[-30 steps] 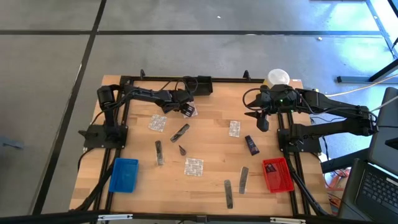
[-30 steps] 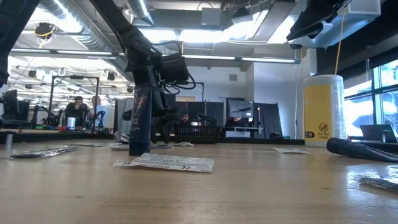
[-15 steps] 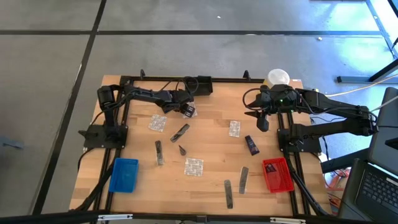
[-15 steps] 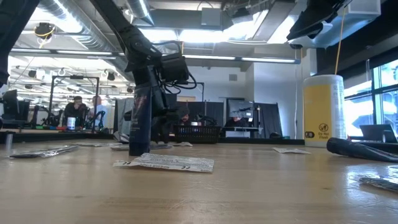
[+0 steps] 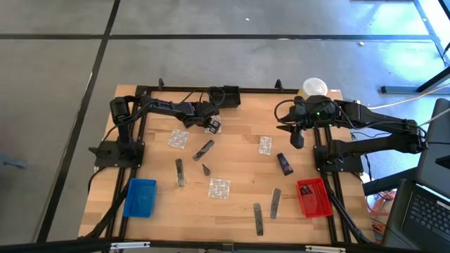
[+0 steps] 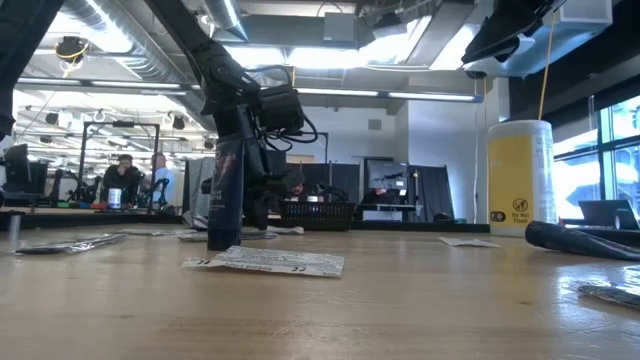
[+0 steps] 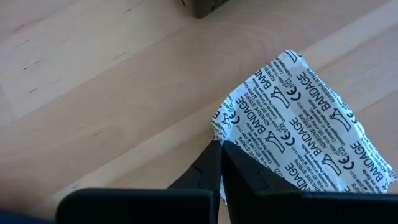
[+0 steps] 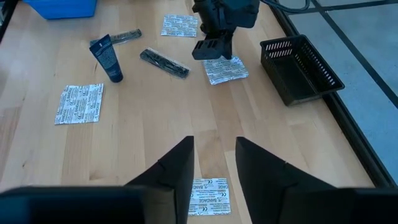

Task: Pick & Place Travel size toiletries
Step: Put the white bandage into the black bin

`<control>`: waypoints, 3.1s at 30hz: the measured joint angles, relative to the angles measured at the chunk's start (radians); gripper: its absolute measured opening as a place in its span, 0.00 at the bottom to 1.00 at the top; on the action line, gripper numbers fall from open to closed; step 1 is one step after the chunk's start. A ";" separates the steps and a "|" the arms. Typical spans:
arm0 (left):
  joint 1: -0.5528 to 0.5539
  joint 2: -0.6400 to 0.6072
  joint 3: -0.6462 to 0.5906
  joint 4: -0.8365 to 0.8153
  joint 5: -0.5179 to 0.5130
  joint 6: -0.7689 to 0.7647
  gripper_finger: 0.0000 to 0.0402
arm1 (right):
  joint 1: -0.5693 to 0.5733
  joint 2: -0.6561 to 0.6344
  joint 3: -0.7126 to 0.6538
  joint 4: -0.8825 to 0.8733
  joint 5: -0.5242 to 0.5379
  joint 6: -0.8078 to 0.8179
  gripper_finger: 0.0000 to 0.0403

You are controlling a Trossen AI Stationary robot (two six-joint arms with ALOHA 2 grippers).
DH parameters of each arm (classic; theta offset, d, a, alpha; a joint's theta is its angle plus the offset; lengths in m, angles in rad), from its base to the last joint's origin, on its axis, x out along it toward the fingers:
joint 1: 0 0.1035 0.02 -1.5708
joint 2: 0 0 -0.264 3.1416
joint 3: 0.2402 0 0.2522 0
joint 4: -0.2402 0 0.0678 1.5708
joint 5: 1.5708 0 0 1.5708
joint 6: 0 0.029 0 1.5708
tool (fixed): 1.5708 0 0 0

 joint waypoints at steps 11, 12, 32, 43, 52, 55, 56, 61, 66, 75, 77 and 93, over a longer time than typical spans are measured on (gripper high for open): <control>-0.001 -0.011 0.000 0.163 0.164 0.058 0.01 | 0.000 0.000 0.000 0.000 0.000 0.000 0.25; -0.001 -0.019 0.000 0.171 0.168 0.058 0.01 | 0.000 0.000 0.000 0.000 0.000 0.000 0.25; 0.124 -0.153 0.000 0.453 0.054 0.262 0.01 | 0.000 0.000 0.000 0.000 0.000 0.000 0.30; 0.198 -0.148 0.045 0.434 0.018 0.390 0.01 | 0.000 0.000 0.000 0.000 0.000 0.000 0.36; 0.199 -0.063 0.045 0.447 -0.009 0.426 0.01 | 0.000 0.000 0.000 0.000 0.000 0.000 0.39; 0.199 -0.055 0.045 0.453 -0.030 0.419 0.01 | 0.000 0.000 0.000 0.000 0.000 0.000 0.40; 0.199 -0.054 0.045 0.452 -0.032 0.421 0.01 | 0.000 0.000 0.000 0.000 0.000 0.000 0.40; 0.197 -0.054 0.045 0.447 -0.035 0.425 0.01 | 0.000 0.000 0.000 0.000 0.000 0.000 0.42; 0.184 -0.027 0.045 0.449 -0.009 0.425 0.01 | 0.000 0.000 0.000 0.000 0.000 0.000 0.43; 0.166 0.002 0.045 0.480 -0.035 0.443 0.01 | 0.000 0.000 0.000 0.000 0.000 0.000 0.44; 0.165 0.002 0.045 0.474 -0.035 0.443 0.01 | 0.000 0.000 0.000 0.000 0.000 0.000 0.43; 0.163 0.015 0.045 0.492 0.009 0.498 0.24 | 0.000 0.000 0.000 0.000 0.000 0.000 0.36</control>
